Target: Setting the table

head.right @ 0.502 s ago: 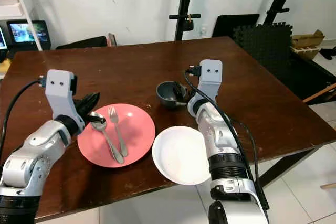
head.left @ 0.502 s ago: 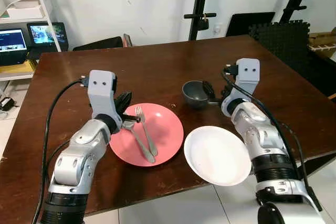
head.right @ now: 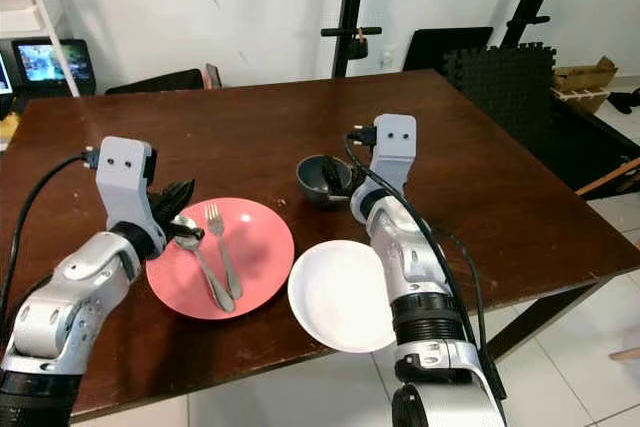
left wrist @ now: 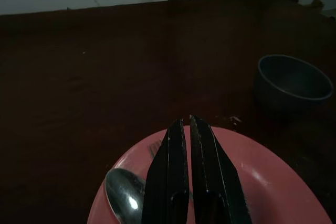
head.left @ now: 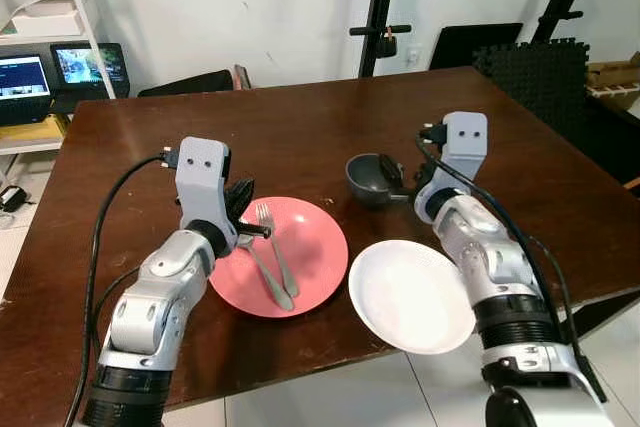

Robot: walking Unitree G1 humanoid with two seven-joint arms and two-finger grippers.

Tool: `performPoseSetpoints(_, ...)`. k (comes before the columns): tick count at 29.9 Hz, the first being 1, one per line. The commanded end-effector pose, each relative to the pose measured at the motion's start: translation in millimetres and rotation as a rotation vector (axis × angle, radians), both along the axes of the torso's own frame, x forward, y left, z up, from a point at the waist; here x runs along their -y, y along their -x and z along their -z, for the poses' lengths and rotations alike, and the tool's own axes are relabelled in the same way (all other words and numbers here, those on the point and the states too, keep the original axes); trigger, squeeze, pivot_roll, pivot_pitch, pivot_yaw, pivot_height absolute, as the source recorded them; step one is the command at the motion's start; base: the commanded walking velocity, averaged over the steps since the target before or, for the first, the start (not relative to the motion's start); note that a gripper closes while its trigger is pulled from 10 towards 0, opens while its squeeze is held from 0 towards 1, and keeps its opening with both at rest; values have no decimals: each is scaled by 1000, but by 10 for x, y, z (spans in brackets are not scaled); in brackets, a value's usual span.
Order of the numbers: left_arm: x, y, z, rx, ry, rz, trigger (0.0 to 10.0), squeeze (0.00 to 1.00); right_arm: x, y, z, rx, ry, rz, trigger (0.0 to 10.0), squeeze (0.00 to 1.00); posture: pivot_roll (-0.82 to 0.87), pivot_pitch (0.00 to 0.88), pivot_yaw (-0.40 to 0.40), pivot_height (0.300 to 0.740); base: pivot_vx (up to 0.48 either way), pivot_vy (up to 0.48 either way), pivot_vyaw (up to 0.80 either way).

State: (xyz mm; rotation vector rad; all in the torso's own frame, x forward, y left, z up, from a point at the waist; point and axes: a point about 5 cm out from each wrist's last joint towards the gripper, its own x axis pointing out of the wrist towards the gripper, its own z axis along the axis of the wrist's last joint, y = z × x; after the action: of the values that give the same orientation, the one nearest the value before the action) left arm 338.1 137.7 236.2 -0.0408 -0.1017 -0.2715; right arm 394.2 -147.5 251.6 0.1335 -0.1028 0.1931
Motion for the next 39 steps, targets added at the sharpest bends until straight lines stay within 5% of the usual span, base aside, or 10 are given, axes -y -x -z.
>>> performPoseSetpoints(1,14,-4,22,-6,-8,-4,10000,0,-2,0,29,-5,-1,-5,10000,0,1,112,71,740,0,-262,0)
performPoseSetpoints(25,-7,-25,15,-9,-3,-16,10000,0,-1,-5,11,0,-6,-8,10000,0,-2,120,72,740,0,-103,0)
performPoseSetpoints(39,-15,-31,27,-20,5,-21,10000,0,-3,-5,-2,4,-11,-10,10000,0,0,123,71,740,293,-254,0)
